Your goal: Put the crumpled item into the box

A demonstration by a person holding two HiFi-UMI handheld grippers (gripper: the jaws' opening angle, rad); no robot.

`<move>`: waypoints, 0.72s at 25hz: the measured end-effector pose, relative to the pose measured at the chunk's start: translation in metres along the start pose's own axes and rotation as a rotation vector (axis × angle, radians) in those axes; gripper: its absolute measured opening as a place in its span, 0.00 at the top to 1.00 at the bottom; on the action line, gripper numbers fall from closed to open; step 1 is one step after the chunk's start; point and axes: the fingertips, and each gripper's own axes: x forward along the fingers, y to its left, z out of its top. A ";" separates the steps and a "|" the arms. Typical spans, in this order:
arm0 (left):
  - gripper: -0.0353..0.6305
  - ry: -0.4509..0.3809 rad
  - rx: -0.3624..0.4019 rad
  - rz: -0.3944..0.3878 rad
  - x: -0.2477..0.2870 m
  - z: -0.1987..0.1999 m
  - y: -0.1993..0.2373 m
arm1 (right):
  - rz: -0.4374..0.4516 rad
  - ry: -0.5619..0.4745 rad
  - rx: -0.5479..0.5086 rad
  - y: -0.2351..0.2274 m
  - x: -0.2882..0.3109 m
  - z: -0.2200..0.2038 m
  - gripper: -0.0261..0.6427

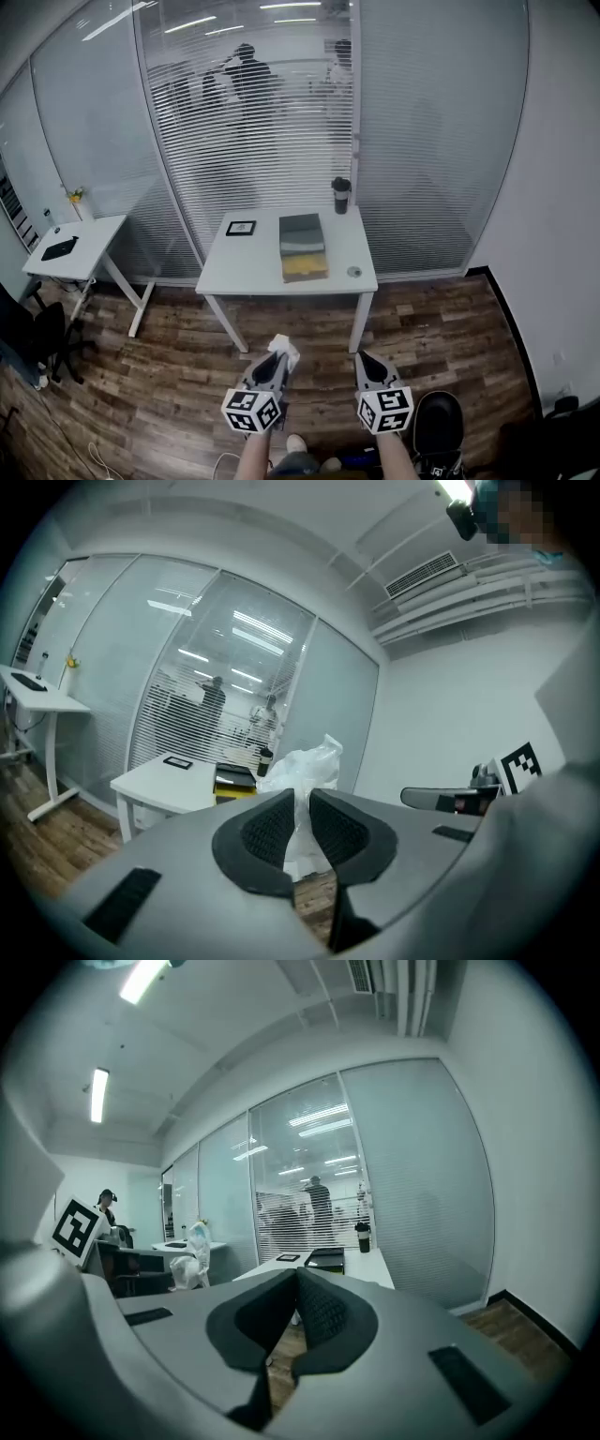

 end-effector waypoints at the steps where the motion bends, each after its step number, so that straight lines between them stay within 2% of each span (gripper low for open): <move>1: 0.84 -0.001 -0.003 0.002 0.000 0.000 0.001 | 0.016 0.004 0.010 0.001 0.000 -0.003 0.94; 5: 0.84 -0.001 -0.004 0.002 0.004 -0.002 0.000 | 0.073 -0.020 0.047 0.005 -0.001 -0.003 0.94; 11: 0.84 0.005 -0.018 0.000 0.028 -0.007 0.008 | 0.067 0.080 0.004 -0.008 0.025 -0.023 0.94; 18: 0.84 0.030 -0.029 -0.006 0.095 -0.008 0.038 | 0.047 0.078 -0.020 -0.043 0.091 -0.022 0.94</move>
